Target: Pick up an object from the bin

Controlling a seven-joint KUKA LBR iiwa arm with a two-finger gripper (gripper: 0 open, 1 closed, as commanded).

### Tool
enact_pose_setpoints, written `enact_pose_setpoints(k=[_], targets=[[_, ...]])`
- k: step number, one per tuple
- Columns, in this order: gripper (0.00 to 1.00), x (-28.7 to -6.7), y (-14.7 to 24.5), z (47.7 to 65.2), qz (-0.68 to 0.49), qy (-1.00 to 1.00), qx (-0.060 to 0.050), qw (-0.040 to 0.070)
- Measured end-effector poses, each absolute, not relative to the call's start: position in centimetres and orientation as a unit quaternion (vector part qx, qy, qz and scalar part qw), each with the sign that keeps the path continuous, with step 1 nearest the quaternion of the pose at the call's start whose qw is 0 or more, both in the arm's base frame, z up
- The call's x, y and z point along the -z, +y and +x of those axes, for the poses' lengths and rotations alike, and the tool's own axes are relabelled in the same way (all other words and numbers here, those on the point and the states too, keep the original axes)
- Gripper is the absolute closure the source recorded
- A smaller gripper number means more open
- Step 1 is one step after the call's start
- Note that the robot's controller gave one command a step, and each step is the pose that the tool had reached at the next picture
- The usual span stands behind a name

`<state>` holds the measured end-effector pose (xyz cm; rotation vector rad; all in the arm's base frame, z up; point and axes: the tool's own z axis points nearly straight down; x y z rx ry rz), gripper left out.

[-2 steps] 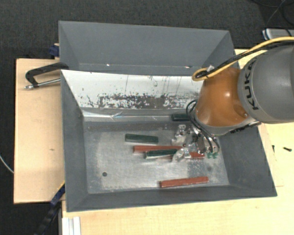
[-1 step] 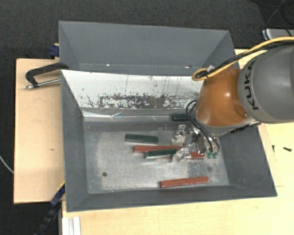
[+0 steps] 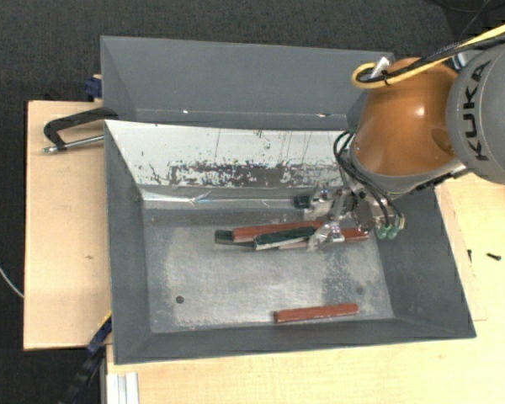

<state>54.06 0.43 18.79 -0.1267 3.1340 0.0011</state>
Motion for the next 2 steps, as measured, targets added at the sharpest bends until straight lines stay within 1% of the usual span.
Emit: enact_pose_setpoints(k=[1,2], targets=[[1.00,-18.8,0.4,54.1,-0.040,0.999,0.000,0.002],[1.00,-24.5,0.2,54.0,-0.032,0.999,0.000,0.000]])
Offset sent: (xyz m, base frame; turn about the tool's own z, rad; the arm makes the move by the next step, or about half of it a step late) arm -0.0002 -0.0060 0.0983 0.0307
